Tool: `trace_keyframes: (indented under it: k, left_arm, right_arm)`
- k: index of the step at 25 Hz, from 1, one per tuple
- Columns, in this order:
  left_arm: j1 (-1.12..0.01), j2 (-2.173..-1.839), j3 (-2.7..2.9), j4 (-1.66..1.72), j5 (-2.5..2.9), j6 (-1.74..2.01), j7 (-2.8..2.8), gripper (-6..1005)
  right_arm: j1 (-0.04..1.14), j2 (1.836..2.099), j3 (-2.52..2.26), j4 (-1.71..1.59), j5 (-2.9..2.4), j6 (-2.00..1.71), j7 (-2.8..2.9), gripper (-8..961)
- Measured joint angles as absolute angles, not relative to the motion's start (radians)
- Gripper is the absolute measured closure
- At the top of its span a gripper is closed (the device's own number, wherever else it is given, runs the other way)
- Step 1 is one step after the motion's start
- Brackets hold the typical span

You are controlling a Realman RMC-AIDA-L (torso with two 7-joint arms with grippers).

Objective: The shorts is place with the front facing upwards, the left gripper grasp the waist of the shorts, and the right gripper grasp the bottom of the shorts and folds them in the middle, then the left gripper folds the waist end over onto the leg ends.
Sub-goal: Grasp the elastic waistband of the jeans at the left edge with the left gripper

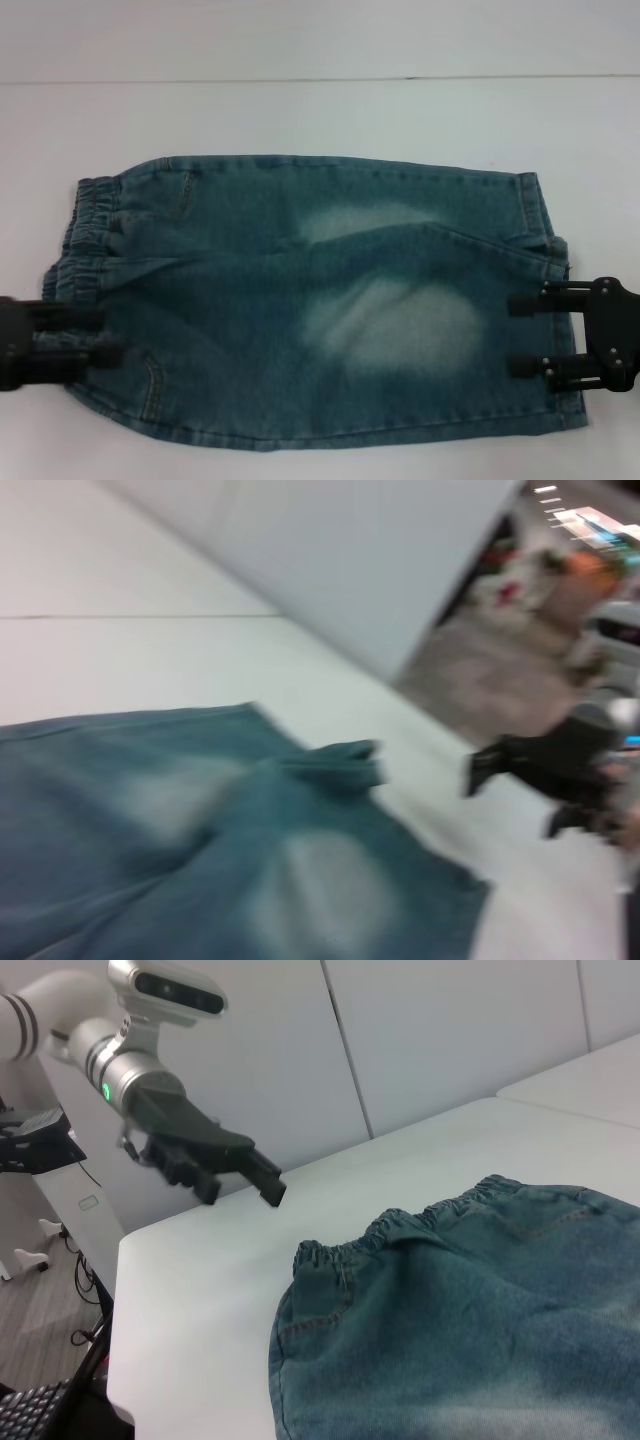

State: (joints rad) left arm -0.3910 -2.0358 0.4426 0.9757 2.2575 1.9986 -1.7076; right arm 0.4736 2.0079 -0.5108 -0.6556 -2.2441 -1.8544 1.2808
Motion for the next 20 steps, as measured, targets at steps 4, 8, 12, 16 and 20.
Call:
trace_keyframes:
  k: [4,8,12,16,20]
  left_arm:
    - [-0.388,-2.023,0.363,1.042,2.376,1.963,-1.749,378]
    - [-0.387,-2.03,0.357,1.064,2.496,1.861,-1.786,392]
    - [-0.391,-2.049,0.372,1.061,2.567,1.784,-1.802,405]
    - [-0.396,-2.07,0.39,1.073,2.608,1.716,-1.828,419]
    - [-0.399,-2.08,0.422,1.068,2.619,1.697,-1.841,432]
  right_arm:
    - [0.472,2.008,-0.511,-0.654,-2.244,-1.851,1.28,146]
    - [0.473,2.008,-0.511,-0.65,-2.244,-1.843,1.28,146]
    - [0.476,2.008,-0.511,-0.649,-2.244,-1.842,1.281,147]
    - [0.479,2.008,-0.511,-0.649,-2.244,-1.844,1.281,147]
    - [0.48,2.008,-0.511,-0.649,-2.244,-1.844,1.282,147]
